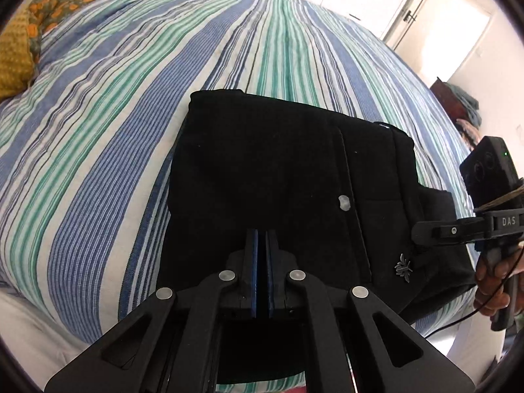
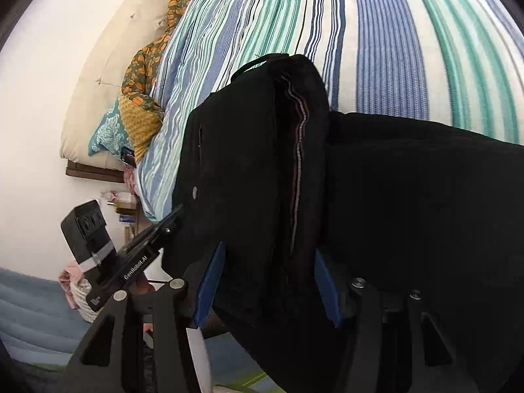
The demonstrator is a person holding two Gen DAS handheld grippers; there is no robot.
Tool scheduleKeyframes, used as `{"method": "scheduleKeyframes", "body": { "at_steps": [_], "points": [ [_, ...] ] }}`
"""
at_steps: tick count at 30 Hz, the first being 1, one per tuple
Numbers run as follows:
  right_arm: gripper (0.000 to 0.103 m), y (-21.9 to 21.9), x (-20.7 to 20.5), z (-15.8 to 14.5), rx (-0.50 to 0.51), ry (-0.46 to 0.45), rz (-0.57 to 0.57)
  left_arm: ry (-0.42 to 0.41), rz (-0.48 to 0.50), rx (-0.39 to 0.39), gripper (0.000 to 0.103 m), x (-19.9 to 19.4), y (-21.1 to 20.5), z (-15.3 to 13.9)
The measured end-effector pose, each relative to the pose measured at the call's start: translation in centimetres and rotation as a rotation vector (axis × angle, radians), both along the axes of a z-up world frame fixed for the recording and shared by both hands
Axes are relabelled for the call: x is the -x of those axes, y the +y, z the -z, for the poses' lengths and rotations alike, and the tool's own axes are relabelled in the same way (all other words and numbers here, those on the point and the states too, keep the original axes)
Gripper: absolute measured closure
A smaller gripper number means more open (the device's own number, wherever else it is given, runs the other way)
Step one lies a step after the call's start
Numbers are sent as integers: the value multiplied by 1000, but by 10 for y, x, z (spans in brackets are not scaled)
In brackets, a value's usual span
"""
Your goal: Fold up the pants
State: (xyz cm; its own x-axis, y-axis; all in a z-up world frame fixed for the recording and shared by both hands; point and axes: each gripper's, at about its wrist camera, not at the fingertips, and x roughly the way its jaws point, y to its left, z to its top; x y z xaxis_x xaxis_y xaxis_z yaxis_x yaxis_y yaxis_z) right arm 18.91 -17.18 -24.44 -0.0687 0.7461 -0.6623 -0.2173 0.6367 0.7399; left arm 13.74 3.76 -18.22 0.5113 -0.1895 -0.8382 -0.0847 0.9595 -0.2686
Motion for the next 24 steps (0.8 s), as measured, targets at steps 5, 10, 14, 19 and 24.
{"method": "scheduleKeyframes", "body": {
  "at_steps": [5, 10, 14, 19, 24],
  "points": [
    [52, 32, 6, -8, 105, -81, -118, -29, 1, -38, 100, 5, -5, 4],
    [78, 39, 19, -28, 156, -194, -139, -42, -16, -97, 88, 6, -6, -6],
    [82, 39, 32, -53, 88, -263, -107, -111, -99, -45, 50, 21, 14, -35],
    [83, 32, 43, -84, -61, -280, -53, -164, -187, -3, 49, 48, 44, -59],
    [83, 15, 44, -107, -180, -280, -1, -147, -267, 43, 49, 66, 71, -59]
  ]
}}
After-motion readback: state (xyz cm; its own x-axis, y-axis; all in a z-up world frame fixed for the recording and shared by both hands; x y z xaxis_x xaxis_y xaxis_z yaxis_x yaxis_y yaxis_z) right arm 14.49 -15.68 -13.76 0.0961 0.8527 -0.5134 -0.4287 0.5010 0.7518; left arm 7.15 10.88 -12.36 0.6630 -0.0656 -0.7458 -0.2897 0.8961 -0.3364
